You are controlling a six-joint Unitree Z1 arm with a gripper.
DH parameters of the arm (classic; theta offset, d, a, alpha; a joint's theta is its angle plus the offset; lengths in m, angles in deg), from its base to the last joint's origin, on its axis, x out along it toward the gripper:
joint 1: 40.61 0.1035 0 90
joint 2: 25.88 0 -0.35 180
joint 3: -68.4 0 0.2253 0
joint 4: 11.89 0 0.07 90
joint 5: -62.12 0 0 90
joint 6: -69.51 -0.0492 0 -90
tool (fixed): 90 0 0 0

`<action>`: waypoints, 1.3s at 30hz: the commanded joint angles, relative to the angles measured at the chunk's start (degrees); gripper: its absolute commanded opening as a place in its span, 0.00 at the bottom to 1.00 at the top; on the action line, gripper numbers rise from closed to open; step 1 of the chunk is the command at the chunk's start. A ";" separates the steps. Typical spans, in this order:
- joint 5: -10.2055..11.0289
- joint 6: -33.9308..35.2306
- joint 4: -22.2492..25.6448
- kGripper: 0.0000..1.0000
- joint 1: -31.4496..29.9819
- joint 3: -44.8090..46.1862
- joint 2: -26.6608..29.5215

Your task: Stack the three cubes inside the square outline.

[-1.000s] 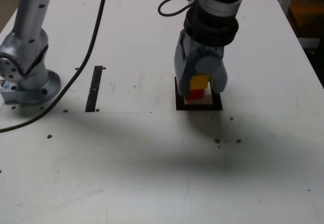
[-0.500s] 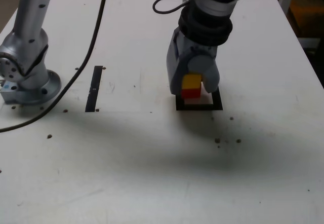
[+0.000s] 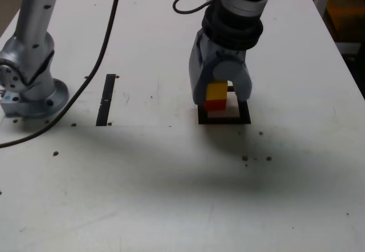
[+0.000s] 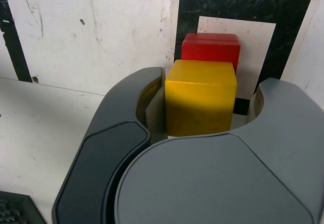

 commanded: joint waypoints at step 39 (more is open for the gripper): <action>8.23 -20.03 10.74 0.73 16.18 -12.25 -1.68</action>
